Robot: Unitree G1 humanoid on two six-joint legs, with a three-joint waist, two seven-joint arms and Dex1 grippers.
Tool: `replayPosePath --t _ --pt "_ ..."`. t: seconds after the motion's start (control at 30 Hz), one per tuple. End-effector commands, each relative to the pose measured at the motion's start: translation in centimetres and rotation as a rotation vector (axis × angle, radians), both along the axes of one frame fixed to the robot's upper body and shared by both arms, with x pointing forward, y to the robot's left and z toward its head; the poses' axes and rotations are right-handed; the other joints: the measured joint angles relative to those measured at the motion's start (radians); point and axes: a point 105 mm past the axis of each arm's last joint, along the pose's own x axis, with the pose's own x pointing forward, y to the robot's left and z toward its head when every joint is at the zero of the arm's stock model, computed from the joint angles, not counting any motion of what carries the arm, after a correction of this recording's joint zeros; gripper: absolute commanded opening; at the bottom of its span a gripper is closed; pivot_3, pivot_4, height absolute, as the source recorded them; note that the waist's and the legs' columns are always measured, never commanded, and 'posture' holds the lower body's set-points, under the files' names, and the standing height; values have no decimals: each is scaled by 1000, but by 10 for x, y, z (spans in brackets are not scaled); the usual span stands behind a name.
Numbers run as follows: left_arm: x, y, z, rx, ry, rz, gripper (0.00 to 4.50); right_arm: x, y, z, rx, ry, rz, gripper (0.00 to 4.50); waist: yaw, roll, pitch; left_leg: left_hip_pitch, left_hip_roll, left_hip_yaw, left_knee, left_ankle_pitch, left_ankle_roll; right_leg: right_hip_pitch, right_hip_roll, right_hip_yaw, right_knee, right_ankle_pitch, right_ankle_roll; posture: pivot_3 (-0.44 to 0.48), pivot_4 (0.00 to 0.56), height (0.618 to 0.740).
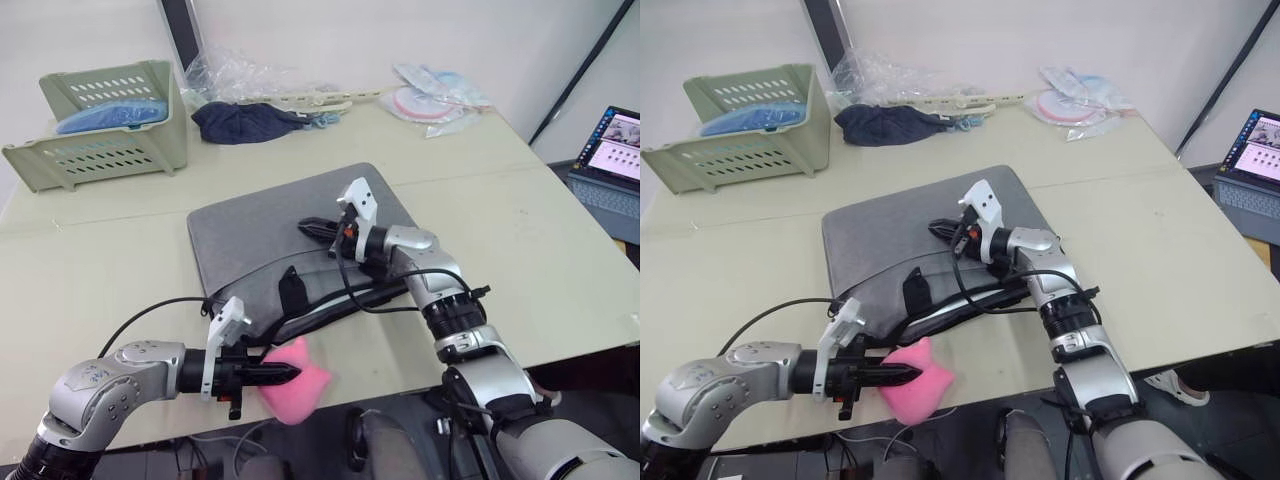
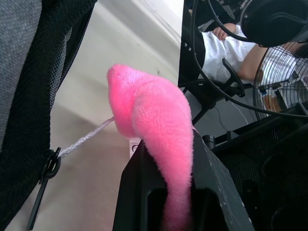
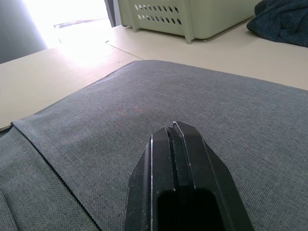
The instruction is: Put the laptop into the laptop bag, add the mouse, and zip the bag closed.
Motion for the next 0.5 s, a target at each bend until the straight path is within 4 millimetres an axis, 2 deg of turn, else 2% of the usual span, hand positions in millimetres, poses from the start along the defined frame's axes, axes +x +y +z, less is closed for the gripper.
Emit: replayPosePath --t 0.03,0.23,0.37,0.5 --pt "-11 -7 7 -58 -9 -41 39 -8 6 -42 -59 140 4 0 -1 0 0 0 0 0 0 0 0 0 0 0 0 0 0 0 150 740" --pt "-14 10 7 -37 -3 34 39 -9 7 -43 -59 141 10 0 -4 1 0 0 0 0 0 0 0 0 0 0 0 0 0 0 150 740" --pt "-8 29 13 -27 -41 141 39 -9 9 -43 -57 141 15 0 -5 2 1 0 1 0 0 0 0 0 0 0 0 0 0 0 150 740" --pt "-1 35 13 -10 -81 203 39 -10 10 -43 -57 141 19 0 -6 2 1 0 1 0 0 0 0 0 0 0 0 0 0 0 150 740"
